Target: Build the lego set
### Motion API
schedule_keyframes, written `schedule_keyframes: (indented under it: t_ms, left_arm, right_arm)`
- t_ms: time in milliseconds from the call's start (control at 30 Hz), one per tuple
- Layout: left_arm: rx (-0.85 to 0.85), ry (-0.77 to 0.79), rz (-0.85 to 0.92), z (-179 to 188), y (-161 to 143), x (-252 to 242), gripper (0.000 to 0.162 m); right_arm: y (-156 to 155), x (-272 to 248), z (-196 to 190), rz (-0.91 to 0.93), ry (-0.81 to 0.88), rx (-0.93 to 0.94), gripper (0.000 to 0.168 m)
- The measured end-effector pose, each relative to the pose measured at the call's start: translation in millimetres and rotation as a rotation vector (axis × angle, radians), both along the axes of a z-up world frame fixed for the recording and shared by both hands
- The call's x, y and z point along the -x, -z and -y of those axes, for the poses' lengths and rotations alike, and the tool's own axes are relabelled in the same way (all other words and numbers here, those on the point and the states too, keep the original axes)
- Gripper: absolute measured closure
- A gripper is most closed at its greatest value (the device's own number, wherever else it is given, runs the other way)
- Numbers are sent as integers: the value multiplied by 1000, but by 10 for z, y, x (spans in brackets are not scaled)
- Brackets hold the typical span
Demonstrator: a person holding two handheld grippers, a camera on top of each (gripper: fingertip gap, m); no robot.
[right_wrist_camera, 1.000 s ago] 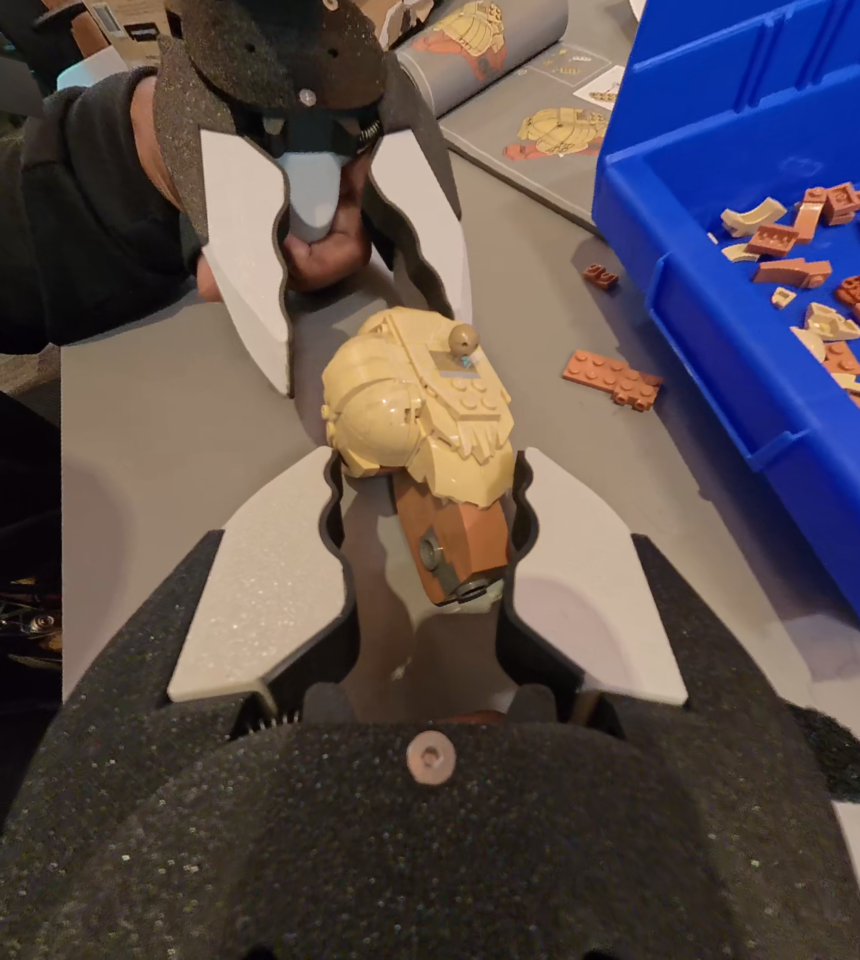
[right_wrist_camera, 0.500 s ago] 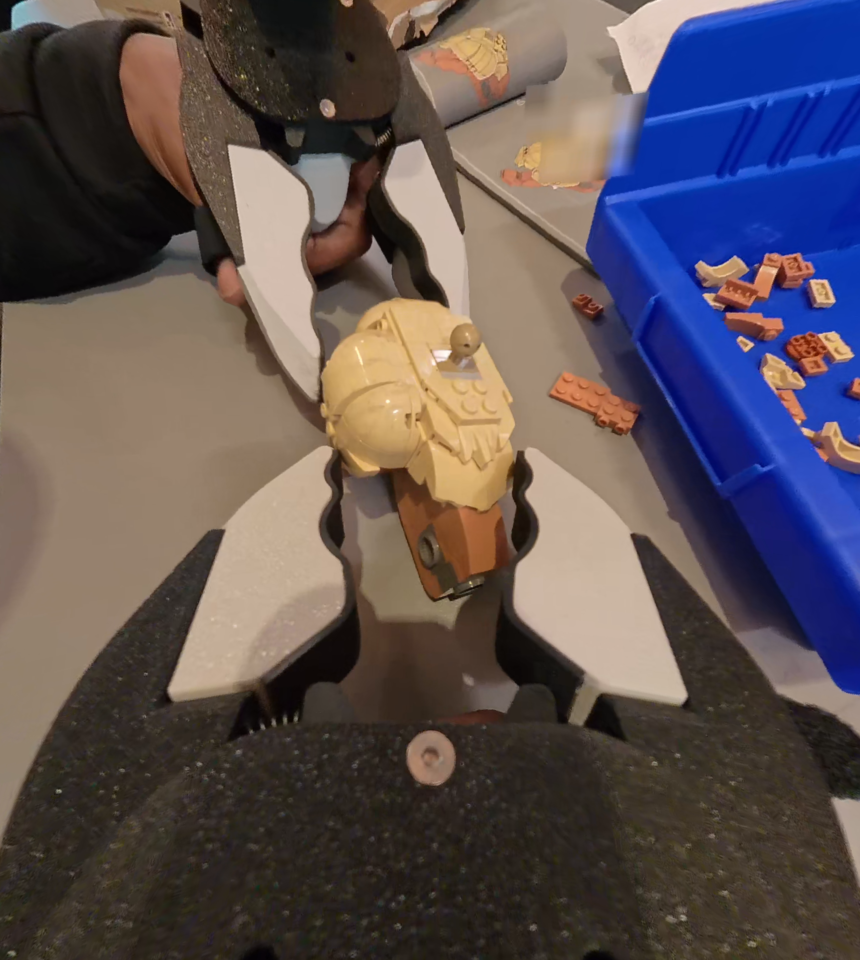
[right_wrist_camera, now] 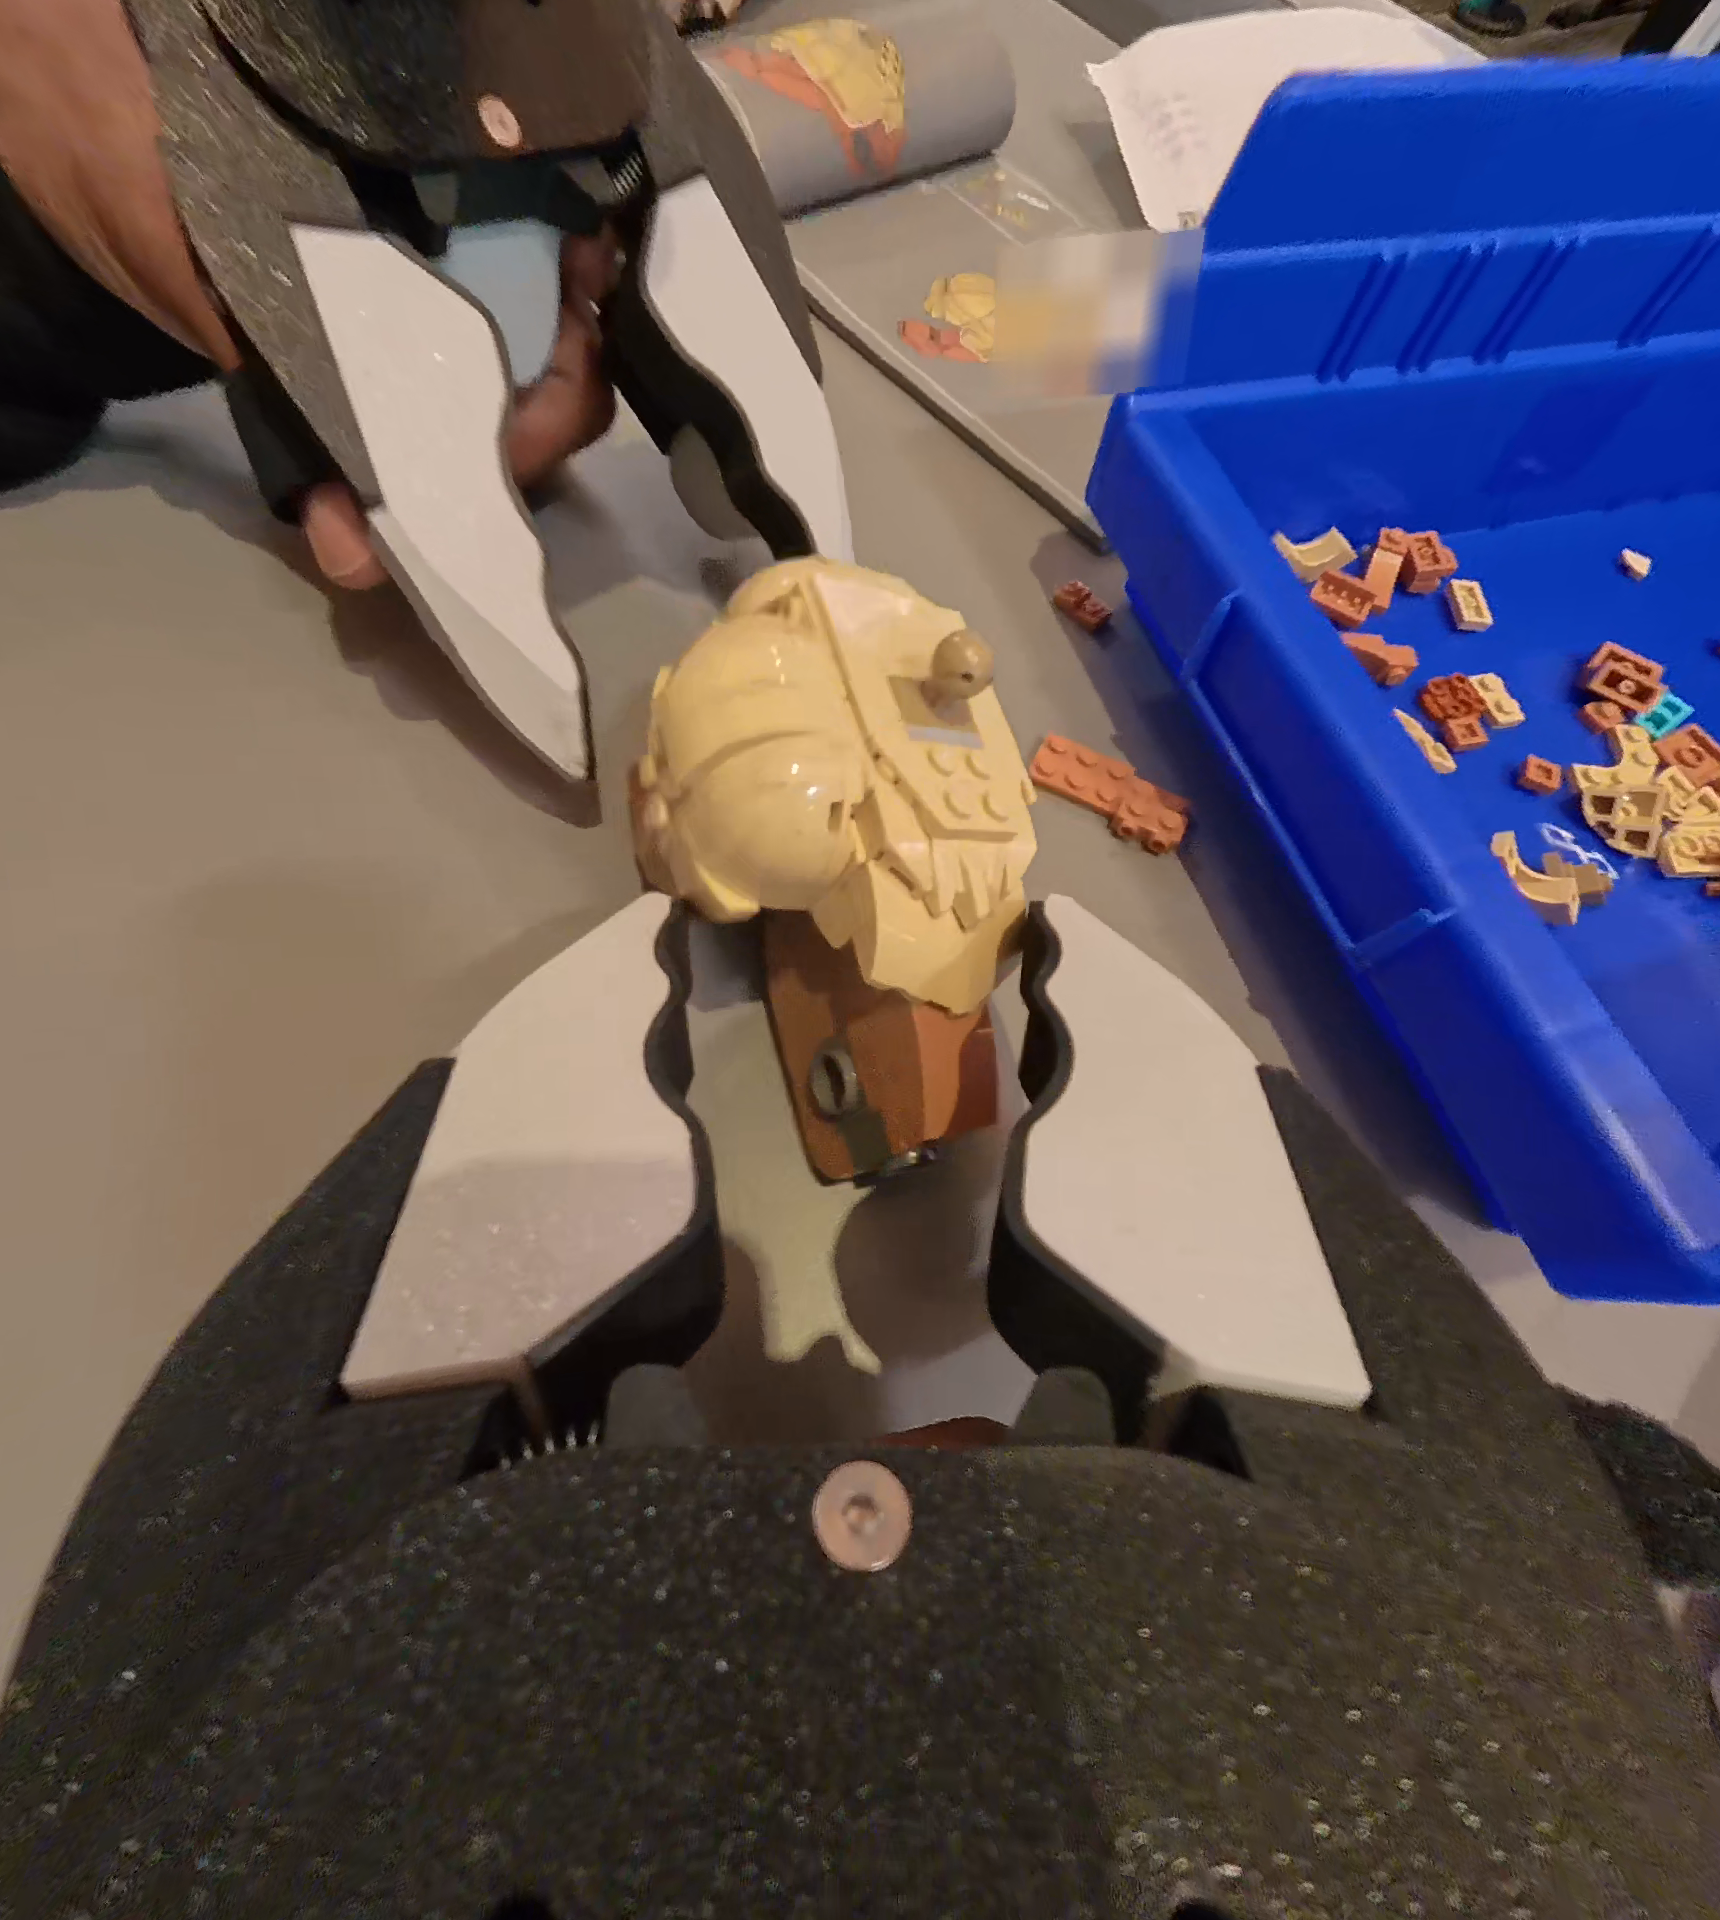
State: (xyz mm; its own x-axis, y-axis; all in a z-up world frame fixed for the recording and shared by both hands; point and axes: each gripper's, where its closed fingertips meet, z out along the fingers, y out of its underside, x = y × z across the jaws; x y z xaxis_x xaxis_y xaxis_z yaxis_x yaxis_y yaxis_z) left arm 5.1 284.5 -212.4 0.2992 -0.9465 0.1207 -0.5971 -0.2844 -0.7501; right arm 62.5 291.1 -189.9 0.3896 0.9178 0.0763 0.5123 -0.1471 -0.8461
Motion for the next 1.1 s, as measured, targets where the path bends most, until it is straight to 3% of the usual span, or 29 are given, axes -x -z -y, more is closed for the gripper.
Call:
schedule_keyframes:
  t_ms: [67,333,467,667,767,900,967,1033,1100]
  left_arm:
    - [-7,-14,2,11,-3,9,93]
    - [-36,-68,12,78,-32,51,92]
    - [-97,-129,81,84,-244,105,93]
    - [-249,-178,393,318,-1040,165,95]
    - [-279,-117,663,551,-1583,108,99]
    - [-295,-50,964,779,-2247,72,102]
    - [-309,-39,979,851,-2367,24,114]
    - [-380,-67,863,864,-2304,-51,124]
    - [-493,-92,683,874,-2153,-118,157]
  right_arm:
    - [72,-41,-34,63,25,-27,118]
    - [86,-66,-63,87,59,-50,120]
    - [32,-136,-65,102,101,-72,119]
    - [-291,-252,-42,79,229,-65,124]
    - [-337,-267,-228,223,372,-56,126]
    - [-450,-165,-466,469,451,-184,126]
    - [-503,-114,-510,575,465,-237,127]
    - [-532,-88,-536,659,476,-274,131]
    - [-583,-83,-561,718,499,-324,139]
